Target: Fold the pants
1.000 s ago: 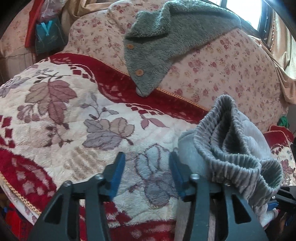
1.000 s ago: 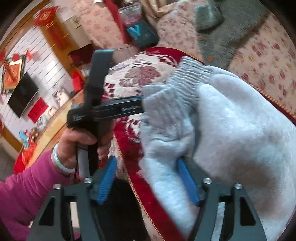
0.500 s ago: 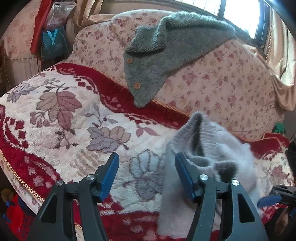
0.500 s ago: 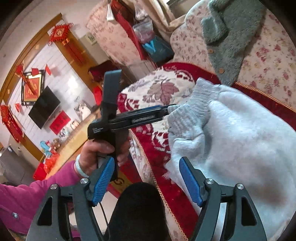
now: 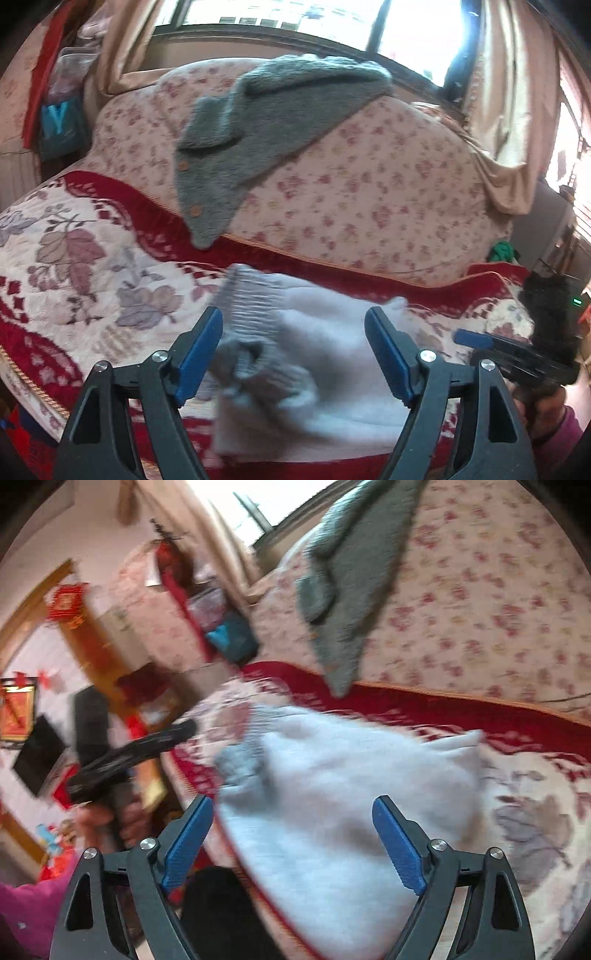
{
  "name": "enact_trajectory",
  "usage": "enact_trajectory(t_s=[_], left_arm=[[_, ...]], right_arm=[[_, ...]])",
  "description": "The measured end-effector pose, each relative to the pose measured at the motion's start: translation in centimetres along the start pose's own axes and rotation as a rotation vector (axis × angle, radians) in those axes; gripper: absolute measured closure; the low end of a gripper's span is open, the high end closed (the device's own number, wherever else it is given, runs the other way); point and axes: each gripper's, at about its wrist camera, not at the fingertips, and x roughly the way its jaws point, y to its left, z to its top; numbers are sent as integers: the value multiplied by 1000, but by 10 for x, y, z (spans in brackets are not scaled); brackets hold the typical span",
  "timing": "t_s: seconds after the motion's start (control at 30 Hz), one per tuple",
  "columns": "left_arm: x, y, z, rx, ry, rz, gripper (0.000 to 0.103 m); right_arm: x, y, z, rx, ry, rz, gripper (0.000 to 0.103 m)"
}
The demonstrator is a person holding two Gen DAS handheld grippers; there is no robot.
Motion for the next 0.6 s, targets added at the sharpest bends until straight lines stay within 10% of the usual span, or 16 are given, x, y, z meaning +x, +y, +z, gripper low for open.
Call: enact_trajectory(t_s=[0.33, 0.6], left_arm=[[39, -47, -42, 195, 61, 104, 21], [62, 0, -84, 80, 158, 163, 21]], right_arm=[[21, -62, 13, 16, 31, -303, 10], [44, -78, 17, -65, 69, -339, 11]])
